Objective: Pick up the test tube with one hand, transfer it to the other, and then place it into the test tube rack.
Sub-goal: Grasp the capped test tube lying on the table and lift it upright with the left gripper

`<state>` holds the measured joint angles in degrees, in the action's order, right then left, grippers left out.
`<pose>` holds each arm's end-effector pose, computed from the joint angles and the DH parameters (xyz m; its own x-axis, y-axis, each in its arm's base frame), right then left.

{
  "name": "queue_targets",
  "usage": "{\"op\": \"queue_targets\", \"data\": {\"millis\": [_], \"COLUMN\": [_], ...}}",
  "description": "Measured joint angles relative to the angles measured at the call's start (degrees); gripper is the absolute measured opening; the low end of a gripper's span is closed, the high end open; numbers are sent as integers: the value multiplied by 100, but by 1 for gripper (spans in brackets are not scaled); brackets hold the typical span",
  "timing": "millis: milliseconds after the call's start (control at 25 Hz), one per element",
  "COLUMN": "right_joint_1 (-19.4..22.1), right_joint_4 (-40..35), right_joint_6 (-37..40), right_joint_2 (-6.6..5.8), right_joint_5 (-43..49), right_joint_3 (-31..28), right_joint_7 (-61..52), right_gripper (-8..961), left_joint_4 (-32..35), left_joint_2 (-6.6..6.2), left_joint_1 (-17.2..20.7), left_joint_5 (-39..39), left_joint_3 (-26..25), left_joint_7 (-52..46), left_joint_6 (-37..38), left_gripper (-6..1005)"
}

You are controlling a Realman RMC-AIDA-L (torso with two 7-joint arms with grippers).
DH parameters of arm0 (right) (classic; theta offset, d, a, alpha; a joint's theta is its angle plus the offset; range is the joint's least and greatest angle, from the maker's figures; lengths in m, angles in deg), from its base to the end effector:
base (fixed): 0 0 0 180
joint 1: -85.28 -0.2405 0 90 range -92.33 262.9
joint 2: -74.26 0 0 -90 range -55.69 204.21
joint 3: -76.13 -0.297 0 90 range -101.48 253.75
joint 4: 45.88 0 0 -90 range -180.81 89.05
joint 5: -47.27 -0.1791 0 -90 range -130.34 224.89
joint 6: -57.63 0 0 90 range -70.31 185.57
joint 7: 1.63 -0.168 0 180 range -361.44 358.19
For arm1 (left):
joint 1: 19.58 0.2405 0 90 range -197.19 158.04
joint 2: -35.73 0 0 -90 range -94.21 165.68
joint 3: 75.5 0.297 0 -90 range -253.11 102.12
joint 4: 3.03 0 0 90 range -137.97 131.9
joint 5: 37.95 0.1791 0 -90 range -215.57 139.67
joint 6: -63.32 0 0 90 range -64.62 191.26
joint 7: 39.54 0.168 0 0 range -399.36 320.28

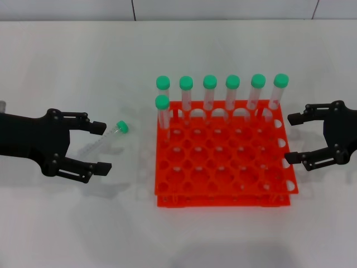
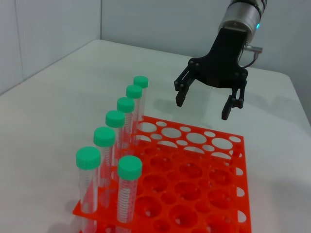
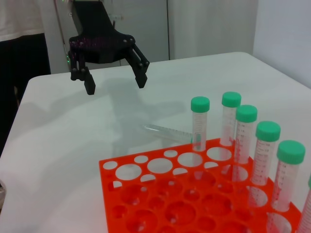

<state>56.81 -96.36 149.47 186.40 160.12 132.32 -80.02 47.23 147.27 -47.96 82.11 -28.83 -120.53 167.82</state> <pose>0.2696 0.3316 -0.0035 0.9643 -0.1119 -0.2401 -0.1573 -0.9712 -0.1792 -0.2804 0.3053 0.0151 0.9431 0.2157 0.2531 0.2366 -0.9700 -0.0550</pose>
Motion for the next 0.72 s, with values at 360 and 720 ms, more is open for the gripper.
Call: {"op": "queue_targets", "data": {"millis": [360,720], "right_joint_1": [1,-2], "right_joint_4": [5,4], "right_joint_6": [-43,-60], "right_joint_2": [0,8], "right_joint_5": [4,13], "right_joint_3": [1,8], "right_joint_7": [0,-1], "right_gripper": [853,854], "left_joint_4": [0,0], "left_joint_2": [0,0], "left_joint_1": [0,0], "left_joint_5": [0,-1], "left_joint_3": [8,11], "left_joint_7": [-3,0], "left_joint_6": [0,0], "left_gripper": [879,880]}}
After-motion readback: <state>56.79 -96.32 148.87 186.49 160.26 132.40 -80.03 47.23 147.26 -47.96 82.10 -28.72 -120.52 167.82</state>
